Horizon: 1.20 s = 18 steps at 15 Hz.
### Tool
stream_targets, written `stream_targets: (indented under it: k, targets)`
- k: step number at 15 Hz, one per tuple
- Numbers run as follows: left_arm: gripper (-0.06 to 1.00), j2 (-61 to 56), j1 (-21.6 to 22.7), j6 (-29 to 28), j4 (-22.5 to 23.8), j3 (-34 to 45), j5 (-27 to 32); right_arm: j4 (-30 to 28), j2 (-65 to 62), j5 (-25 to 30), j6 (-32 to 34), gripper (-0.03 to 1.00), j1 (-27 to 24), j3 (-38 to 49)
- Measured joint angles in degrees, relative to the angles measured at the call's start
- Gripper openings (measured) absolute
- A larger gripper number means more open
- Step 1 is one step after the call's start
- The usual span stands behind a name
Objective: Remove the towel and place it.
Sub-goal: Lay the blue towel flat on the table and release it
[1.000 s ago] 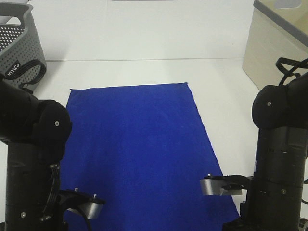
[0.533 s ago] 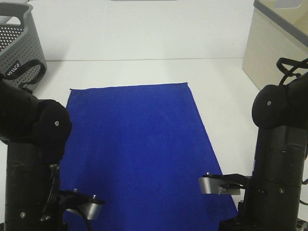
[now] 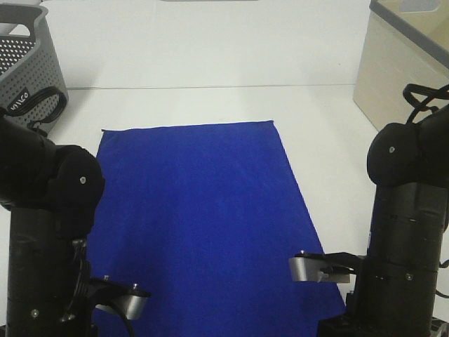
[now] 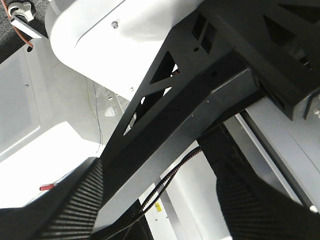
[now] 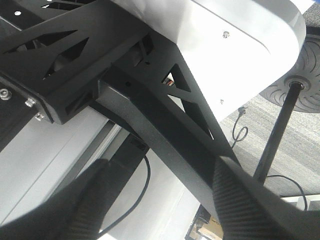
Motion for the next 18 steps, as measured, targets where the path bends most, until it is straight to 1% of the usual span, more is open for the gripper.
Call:
stream_targets:
  k: [1,2,3,4,5,6,7,8,9,10,12,14,16,18]
  targets:
    - [0.62,-0.3,0.0,0.0,0.4,-1.9,0.2,0.0,0.0,1.8,0.2,0.61,0.0,-2.8]
    - [0.62,-0.3,0.0,0.0,0.4,-1.9,0.2,0.0,0.0,1.8,0.2,0.61,0.0,-2.8]
    - [0.62,-1.0,0.0,0.0,1.1,-3.6,0.2,-0.1,0.0,2.3,0.2,0.61,0.0,-4.5]
    - [0.62,-2.5,0.0,-0.6,3.8,-7.8,0.3,-1.3,-1.0,2.6,1.1,0.61,-0.1,-9.0]
    - [0.62,-2.5,0.0,-0.6,3.8,-7.8,0.3,-1.3,-1.0,2.6,1.1,0.61,-0.1,-9.0]
    - [0.62,-2.6,0.9,-2.5,8.7,-13.2,0.3,-3.9,-2.2,3.0,3.5,0.61,-1.1,-14.2]
    - [0.62,-2.6,0.9,-2.5,8.7,-13.2,0.3,-3.9,-2.2,3.0,3.5,0.61,-1.1,-14.2]
    - [0.62,-2.7,4.4,-4.6,14.0,-18.6,0.5,-5.2,-2.5,3.1,5.8,0.61,-4.8,-19.9]
    - [0.62,-2.7,6.8,-5.3,16.3,-21.7,0.5,-5.6,-2.5,3.2,6.8,0.61,-7.0,-23.5]
    - [0.62,-2.7,10.0,-5.4,17.3,-24.6,0.3,-6.6,-2.5,3.2,8.3,0.62,-9.3,-27.5]
    - [0.62,-2.7,17.1,-6.5,18.1,-30.5,-2.1,-9.5,-1.8,3.3,9.7,0.66,-13.1,-36.0]
    - [0.62,-1.0,23.4,-7.9,18.4,-36.8,-4.7,-11.6,1.9,3.3,10.3,0.70,-15.4,-46.4]
    - [0.62,3.0,28.0,-8.4,18.4,-42.7,-5.0,-12.5,7.4,3.3,10.8,0.71,-16.7,-57.3]
    - [0.62,7.4,31.0,-8.8,18.4,-47.2,-5.0,-12.8,13.6,3.3,11.6,0.71,-16.9,-68.2]
